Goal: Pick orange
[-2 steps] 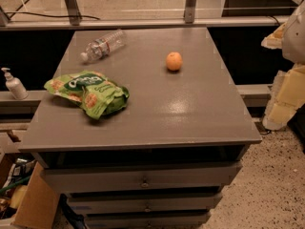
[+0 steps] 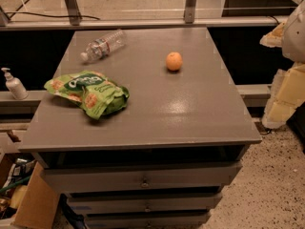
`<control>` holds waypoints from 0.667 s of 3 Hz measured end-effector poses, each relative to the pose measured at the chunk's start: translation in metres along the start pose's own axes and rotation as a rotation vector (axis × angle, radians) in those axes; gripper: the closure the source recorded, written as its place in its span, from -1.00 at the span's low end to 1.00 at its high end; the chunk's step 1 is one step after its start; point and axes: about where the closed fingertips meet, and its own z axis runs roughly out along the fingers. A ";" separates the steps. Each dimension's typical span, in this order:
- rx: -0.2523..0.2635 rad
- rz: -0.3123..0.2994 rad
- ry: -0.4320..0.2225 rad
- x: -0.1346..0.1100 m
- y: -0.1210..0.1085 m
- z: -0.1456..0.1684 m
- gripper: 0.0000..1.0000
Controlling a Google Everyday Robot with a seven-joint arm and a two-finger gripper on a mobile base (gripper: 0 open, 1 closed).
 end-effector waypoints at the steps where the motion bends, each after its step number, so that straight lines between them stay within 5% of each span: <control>1: 0.001 -0.005 -0.049 -0.008 -0.007 0.009 -1.00; 2: -0.006 0.005 -0.132 -0.016 -0.023 0.026 -1.00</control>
Offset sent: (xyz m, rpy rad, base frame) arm 0.0598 0.0177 -0.0288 0.2295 -0.0364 0.0435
